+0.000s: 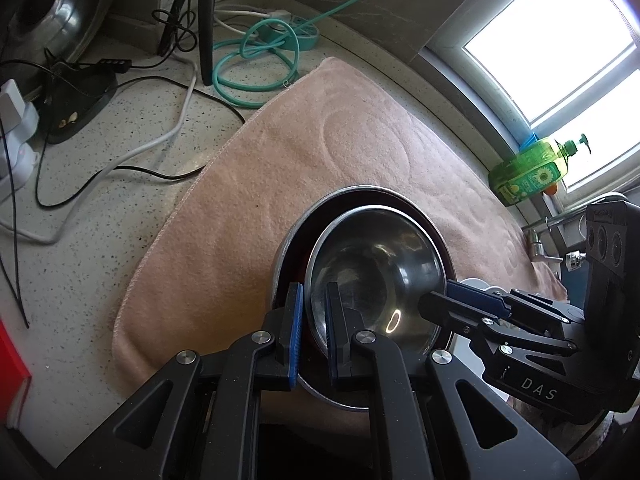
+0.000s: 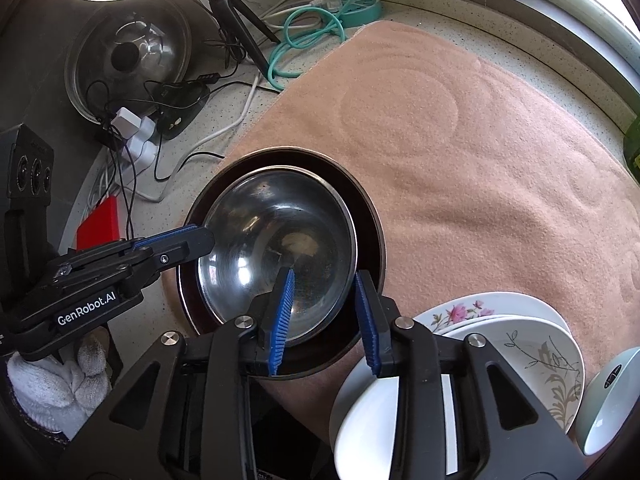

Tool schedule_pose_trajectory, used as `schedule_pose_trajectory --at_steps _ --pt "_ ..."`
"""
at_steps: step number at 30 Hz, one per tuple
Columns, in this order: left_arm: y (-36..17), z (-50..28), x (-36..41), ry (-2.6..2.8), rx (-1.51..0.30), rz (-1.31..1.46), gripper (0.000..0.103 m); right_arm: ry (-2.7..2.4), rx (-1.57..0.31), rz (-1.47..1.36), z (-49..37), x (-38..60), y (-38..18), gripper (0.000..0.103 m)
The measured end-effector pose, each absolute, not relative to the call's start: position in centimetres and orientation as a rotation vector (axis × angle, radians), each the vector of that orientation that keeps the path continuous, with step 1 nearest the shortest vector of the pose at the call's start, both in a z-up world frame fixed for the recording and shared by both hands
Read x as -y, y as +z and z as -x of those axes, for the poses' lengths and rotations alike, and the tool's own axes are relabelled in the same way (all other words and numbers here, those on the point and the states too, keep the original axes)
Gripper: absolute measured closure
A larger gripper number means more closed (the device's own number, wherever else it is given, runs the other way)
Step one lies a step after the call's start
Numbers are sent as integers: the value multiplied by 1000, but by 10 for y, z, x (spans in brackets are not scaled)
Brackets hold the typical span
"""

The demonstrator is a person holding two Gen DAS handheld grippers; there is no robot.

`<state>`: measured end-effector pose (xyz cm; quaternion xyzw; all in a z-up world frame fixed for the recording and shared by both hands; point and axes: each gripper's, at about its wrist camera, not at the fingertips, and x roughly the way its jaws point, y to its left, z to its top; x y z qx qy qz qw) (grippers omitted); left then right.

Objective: Organize plates and bowls
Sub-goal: 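Open the right tool and lift it off the nested bowls, then move the right tool toward the white ceramic bowl on the towel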

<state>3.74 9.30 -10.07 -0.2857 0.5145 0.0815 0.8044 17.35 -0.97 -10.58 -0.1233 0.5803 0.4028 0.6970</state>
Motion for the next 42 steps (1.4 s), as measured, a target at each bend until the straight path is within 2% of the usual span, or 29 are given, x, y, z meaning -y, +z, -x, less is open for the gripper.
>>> schedule_pose_trajectory --at_steps 5,21,22,23,24,26,27,29,30,32,35,37,42 --pt "-99 -35 -95 171 -1097 617 92 906 -1279 268 -173 9 -100 61" --pt "-70 -29 -93 173 -1027 583 91 920 -1224 212 -170 23 -74 61" --pt "-67 -29 -91 173 -1020 571 91 916 -1217 207 -171 26 -71 59" --pt "-64 -29 -89 174 -1015 558 91 909 -1210 201 -171 30 -69 52" --pt "-61 -29 -88 174 -1009 547 89 903 -1202 192 -173 34 -65 49" --pt "-55 -29 -84 173 -996 531 73 891 -1178 179 -174 43 -58 39" --pt "-52 -29 -81 173 -990 520 70 886 -1162 178 -174 47 -54 36" --pt "-45 -29 -74 178 -976 483 63 871 -1125 178 -175 57 -45 23" --pt "-42 -29 -71 182 -969 463 60 865 -1107 172 -176 63 -41 21" --pt "-35 -28 -64 196 -950 422 46 847 -1079 167 -178 74 -33 18" --pt "-22 -29 -53 204 -920 358 45 825 -1053 171 -180 90 -25 16" --pt "-16 -30 -45 197 -908 334 37 808 -1046 159 -183 102 -20 16" --pt "-9 -34 -27 164 -890 303 37 759 -1033 122 -189 132 -12 16"
